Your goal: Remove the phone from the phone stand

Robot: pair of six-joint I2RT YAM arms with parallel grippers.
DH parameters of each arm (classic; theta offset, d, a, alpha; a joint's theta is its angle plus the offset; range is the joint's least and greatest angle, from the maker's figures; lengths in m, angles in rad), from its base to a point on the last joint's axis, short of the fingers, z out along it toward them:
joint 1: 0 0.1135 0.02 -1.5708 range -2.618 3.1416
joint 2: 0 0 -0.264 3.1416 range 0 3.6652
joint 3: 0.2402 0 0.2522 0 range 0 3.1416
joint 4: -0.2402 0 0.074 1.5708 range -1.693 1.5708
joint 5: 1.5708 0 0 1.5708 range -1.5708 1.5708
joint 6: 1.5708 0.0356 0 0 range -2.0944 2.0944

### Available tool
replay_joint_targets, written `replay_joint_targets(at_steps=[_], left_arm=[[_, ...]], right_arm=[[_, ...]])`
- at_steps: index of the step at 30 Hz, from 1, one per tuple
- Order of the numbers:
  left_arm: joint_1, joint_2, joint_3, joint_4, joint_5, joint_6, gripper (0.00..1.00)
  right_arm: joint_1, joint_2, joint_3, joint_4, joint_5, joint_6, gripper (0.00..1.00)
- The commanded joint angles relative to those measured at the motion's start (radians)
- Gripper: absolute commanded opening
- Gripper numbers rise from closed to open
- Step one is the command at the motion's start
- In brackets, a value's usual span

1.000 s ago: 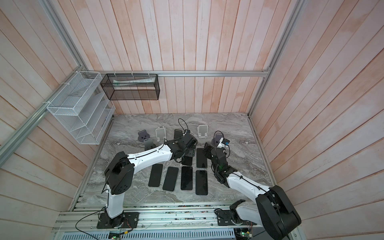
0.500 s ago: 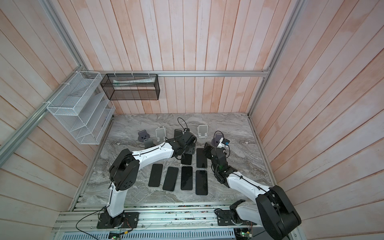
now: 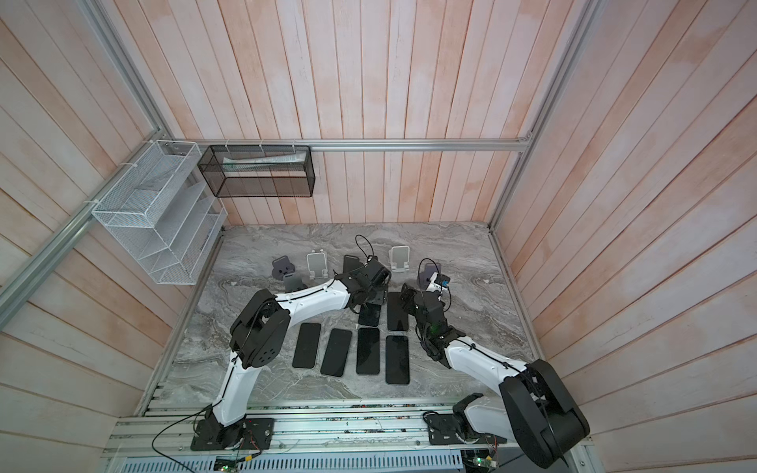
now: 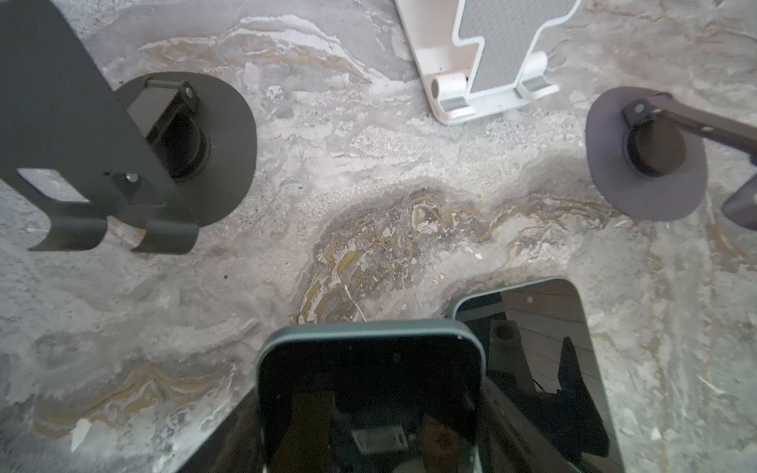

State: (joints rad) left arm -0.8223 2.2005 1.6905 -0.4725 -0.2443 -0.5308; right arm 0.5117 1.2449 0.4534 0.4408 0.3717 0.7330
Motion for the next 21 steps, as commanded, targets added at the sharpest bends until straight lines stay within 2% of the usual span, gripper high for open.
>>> replay_joint_targets(at_steps=[1,4,21], left_arm=[[0.012,0.027,0.033,0.005,-0.011,0.021,0.59],[0.010,0.025,0.017,0.024,-0.059,0.037,0.59],[0.017,0.072,0.015,0.049,-0.080,0.005,0.60]], right_arm=[[-0.003,0.013,0.023,-0.014,-0.009,0.002,0.92],[-0.005,0.012,0.023,-0.016,-0.011,0.000,0.92],[-0.003,0.045,0.027,0.000,-0.037,0.005,0.92]])
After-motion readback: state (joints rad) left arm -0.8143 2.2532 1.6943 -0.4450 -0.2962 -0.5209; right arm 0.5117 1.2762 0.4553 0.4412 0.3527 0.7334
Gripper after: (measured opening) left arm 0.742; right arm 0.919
